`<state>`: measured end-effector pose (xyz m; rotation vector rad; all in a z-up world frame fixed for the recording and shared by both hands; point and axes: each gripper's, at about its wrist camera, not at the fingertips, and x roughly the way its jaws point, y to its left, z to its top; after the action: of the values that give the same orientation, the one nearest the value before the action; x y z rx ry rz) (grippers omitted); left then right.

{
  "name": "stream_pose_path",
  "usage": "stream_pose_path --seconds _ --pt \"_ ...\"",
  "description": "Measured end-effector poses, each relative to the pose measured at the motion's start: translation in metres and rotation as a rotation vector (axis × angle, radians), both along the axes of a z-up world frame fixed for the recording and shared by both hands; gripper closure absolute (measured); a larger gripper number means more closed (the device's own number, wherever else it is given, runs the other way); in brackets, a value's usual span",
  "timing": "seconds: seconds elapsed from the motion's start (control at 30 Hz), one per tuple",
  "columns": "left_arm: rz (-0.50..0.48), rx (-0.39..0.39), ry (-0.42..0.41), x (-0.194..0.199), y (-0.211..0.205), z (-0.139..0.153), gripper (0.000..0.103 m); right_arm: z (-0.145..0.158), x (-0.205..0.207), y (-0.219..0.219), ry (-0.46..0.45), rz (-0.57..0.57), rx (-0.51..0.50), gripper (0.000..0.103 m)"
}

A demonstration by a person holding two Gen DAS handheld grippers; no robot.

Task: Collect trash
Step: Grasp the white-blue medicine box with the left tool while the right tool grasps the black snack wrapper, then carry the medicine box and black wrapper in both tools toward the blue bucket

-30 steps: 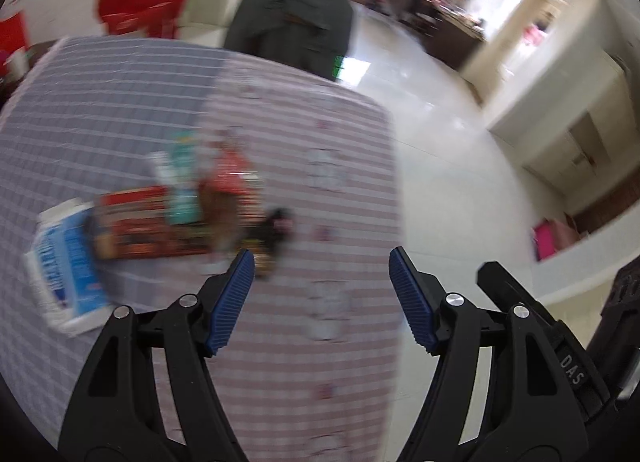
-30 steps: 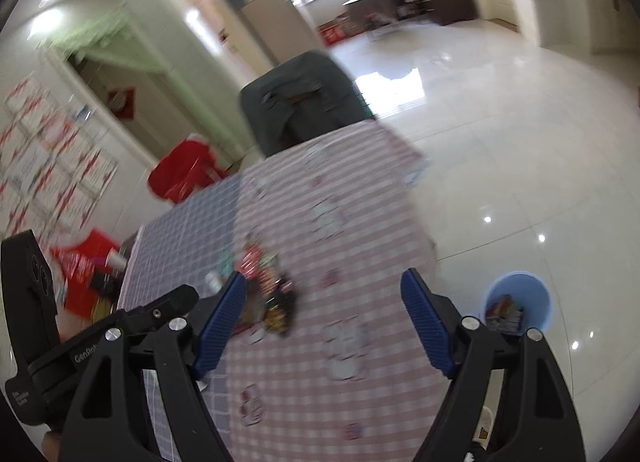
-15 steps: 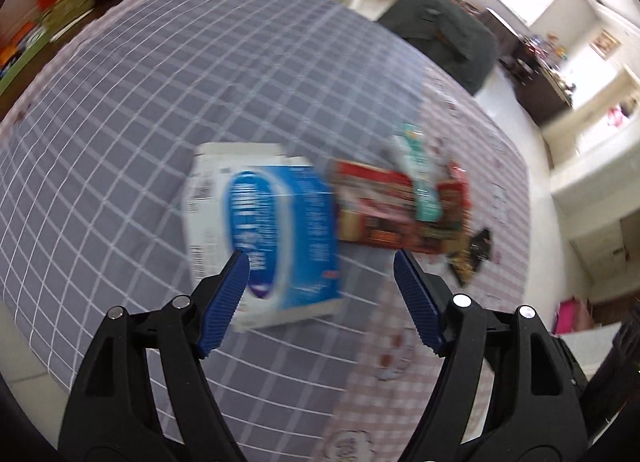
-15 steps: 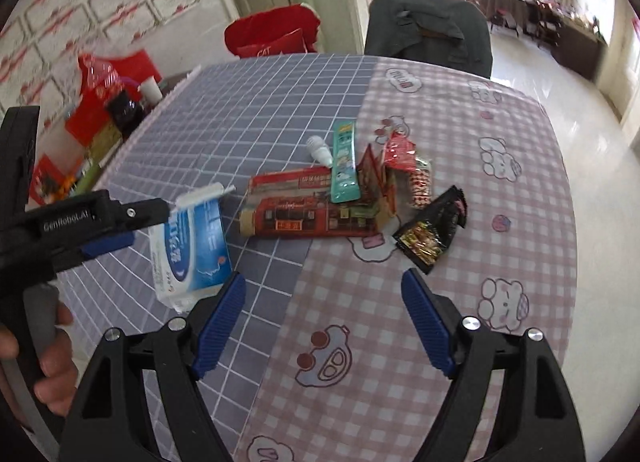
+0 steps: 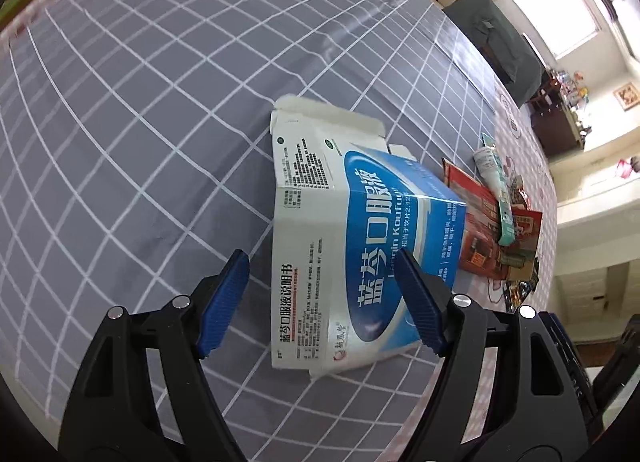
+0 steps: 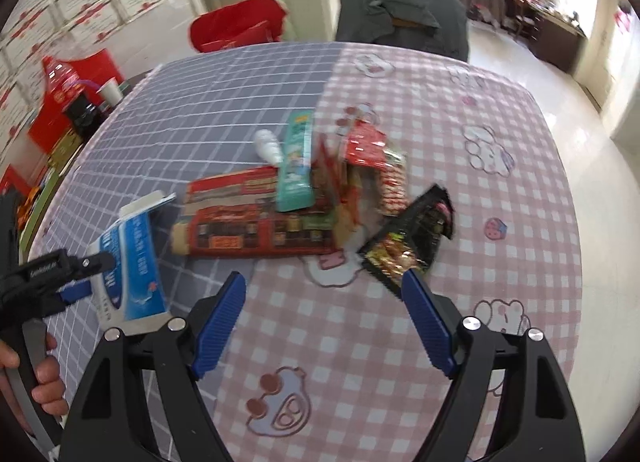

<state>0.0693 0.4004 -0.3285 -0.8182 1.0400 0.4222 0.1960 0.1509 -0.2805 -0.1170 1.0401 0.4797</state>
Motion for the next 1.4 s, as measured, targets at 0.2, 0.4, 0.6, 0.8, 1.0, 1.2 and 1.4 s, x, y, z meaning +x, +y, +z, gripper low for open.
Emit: stream_pose_path --seconds 0.2,0.4,0.6,0.8,1.0,1.2,1.4 --pt "-0.003 0.011 -0.046 0.007 -0.004 -0.002 0.029 -0.014 0.020 -0.026 0.001 -0.124 0.008 0.024" --pt "0.001 0.039 -0.082 0.015 -0.012 -0.002 0.030 -0.029 0.037 -0.045 0.020 -0.190 0.041 0.024" --pt "-0.010 0.048 -0.154 0.015 -0.019 0.009 0.067 -0.043 0.051 -0.047 0.022 -0.184 0.053 0.025" --pt "-0.047 0.079 -0.222 0.016 -0.030 0.035 0.082 -0.052 0.057 -0.045 0.042 -0.159 0.103 0.056" --pt "-0.096 0.094 -0.303 0.020 -0.051 0.068 0.097 -0.053 0.065 -0.045 0.082 -0.122 0.144 0.090" --pt "-0.150 0.131 -0.365 0.032 -0.082 0.103 0.098 -0.037 0.054 -0.063 0.113 -0.099 0.211 0.094" --pt "-0.201 0.124 -0.412 0.047 -0.119 0.128 0.098 -0.011 0.042 -0.094 0.108 -0.112 0.263 0.094"
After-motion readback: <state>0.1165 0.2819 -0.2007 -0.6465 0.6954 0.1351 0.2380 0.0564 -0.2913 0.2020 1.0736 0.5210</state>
